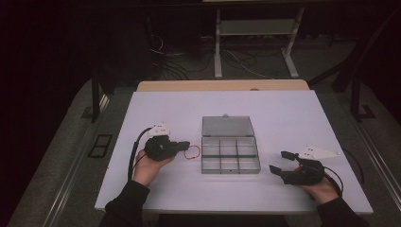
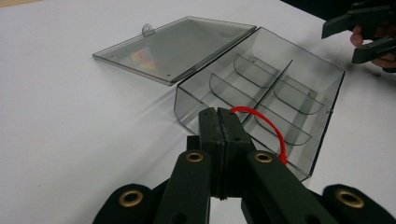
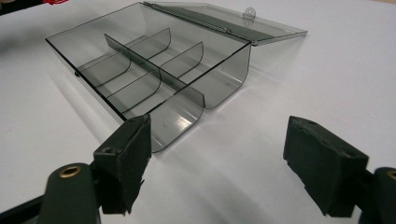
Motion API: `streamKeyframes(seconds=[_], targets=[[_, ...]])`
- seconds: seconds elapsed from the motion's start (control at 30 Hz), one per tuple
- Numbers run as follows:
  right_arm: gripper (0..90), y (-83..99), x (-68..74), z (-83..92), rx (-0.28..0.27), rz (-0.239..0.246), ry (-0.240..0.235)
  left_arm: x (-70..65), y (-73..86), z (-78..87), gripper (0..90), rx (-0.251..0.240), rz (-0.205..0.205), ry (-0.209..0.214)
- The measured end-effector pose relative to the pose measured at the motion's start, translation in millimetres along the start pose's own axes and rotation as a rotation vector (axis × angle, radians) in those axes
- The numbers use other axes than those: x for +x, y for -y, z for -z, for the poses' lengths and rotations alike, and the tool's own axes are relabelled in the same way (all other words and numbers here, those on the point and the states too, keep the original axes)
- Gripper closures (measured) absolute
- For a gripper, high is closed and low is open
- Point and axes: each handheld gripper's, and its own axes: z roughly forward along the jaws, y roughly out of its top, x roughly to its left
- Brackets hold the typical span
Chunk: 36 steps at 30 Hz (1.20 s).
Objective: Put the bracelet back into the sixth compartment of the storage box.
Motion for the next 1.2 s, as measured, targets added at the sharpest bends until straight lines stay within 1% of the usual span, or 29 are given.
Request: streamKeyframes(seconds=[0.2, 0.53, 0.7, 0.87, 0.9, 1.2], targets=[[23.0, 0.2, 0.5, -0.9, 0.001, 0.001, 0.0, -3.2, -8.2, -8.2, 89.4, -0.003, -0.011, 0.024], [23.0, 0.4, 0.6, 0.0, 0.0, -0.002, 0.001, -12.3, -26.4, -30.3, 89.4, -0.022, -0.033, 0.075], [23.0, 0.6, 0.4, 0.5, -0.001, -0.001, 0.003, -17.6, -35.3, -42.3, 89.4, -0.02, -0.054, 0.094], [23.0, 0.7, 0.2, 0.9, -0.002, 0.0, 0.003, -22.4, -42.6, -55.1, 89.4, -0.02, -0.066, 0.113], [23.0, 0.7, 0.2, 1.0, -0.003, 0.001, 0.003, -23.9, -43.9, -57.9, 89.3, -0.022, -0.064, 0.116], [23.0, 0.7, 0.4, 1.6, -0.005, 0.001, 0.003, -37.7, -55.8, -81.0, 89.4, -0.009, -0.101, 0.153]])
